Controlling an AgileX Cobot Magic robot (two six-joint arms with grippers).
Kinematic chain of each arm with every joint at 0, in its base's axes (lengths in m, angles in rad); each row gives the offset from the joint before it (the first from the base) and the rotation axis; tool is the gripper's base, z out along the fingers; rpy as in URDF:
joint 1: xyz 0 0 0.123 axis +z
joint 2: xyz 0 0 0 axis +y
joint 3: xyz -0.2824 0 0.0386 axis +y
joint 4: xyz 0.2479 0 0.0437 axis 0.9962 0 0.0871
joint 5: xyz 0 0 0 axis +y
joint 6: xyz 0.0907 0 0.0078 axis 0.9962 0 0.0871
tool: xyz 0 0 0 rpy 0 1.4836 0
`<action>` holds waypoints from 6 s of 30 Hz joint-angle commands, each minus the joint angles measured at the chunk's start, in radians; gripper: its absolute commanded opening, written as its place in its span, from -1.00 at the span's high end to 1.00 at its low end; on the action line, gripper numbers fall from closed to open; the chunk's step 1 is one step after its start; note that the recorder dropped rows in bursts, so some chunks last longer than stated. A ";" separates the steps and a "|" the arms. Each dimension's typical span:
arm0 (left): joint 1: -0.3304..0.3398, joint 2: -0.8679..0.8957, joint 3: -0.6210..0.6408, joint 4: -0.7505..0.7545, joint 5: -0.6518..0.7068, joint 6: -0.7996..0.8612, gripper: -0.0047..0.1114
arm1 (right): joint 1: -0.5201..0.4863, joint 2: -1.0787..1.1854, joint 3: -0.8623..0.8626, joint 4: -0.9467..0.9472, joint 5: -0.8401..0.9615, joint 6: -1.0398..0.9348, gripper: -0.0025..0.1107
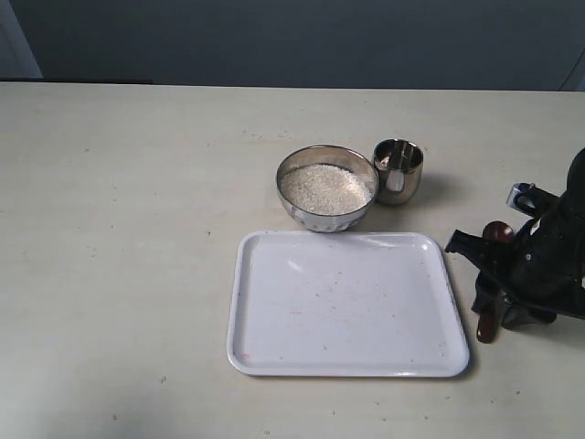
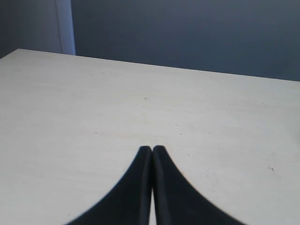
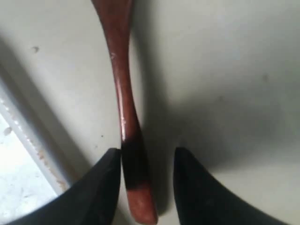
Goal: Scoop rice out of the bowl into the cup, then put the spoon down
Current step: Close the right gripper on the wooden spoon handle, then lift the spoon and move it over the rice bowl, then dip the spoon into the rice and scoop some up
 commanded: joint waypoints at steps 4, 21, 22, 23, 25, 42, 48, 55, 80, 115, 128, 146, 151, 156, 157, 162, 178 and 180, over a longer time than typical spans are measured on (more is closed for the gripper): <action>-0.001 -0.001 -0.004 0.001 -0.013 -0.007 0.91 | 0.001 0.004 0.002 0.000 0.033 0.002 0.69; -0.001 -0.001 -0.004 0.001 -0.013 -0.007 0.91 | -0.001 -0.075 -0.280 -0.234 0.387 -0.232 0.97; -0.001 -0.001 -0.004 0.001 -0.013 -0.007 0.91 | -0.001 -0.078 -0.332 -0.234 0.418 -0.307 0.97; -0.001 -0.001 -0.004 0.001 -0.013 -0.007 0.91 | -0.001 -0.079 -0.367 -0.234 0.451 -0.364 0.97; -0.001 -0.001 -0.004 0.001 -0.013 -0.007 0.91 | -0.001 -0.079 -0.441 -0.236 0.508 -0.471 0.97; -0.001 -0.001 -0.004 0.001 -0.013 -0.007 0.91 | 0.327 0.072 -0.618 -0.820 0.673 -0.627 0.97; -0.001 -0.001 -0.004 0.001 -0.013 -0.007 0.91 | 0.506 0.139 -0.618 -1.113 0.691 -0.607 0.97; -0.001 -0.001 -0.004 0.001 -0.013 -0.007 0.91 | 0.646 0.221 -0.618 -1.356 0.691 -0.512 0.97; -0.001 -0.001 -0.004 0.001 -0.013 -0.007 0.91 | 0.669 0.370 -0.618 -1.304 0.691 -0.444 0.97; -0.001 -0.001 -0.004 0.001 -0.013 -0.007 0.91 | 0.697 0.361 -0.618 -1.127 0.691 -0.530 0.97; -0.001 -0.001 -0.004 0.001 -0.013 -0.007 0.91 | 0.697 0.340 -0.683 -0.991 0.691 -0.469 0.97; -0.001 -0.001 -0.004 0.001 -0.013 -0.007 0.91 | 0.510 0.341 -0.815 -0.512 0.691 -0.593 0.97; -0.001 -0.001 -0.004 0.001 -0.013 -0.007 0.91 | 0.498 0.341 -0.815 -0.468 0.691 -0.598 0.97; -0.001 -0.001 -0.004 0.001 -0.013 -0.007 0.91 | 0.491 0.340 -0.816 -0.413 0.691 -0.605 0.97; -0.001 -0.001 -0.004 0.001 -0.013 -0.007 0.91 | 0.488 0.340 -0.819 -0.394 0.691 -0.605 0.97; -0.001 -0.001 -0.004 0.001 -0.013 -0.007 0.91 | 0.476 0.331 -0.851 -0.358 0.691 -0.605 0.97; -0.001 -0.001 -0.004 0.001 -0.013 -0.007 0.91 | 0.359 0.289 -0.865 -0.154 0.691 -0.617 0.97; -0.001 -0.001 -0.004 0.001 -0.013 -0.007 0.91 | 0.348 0.283 -0.865 -0.106 0.691 -0.617 0.97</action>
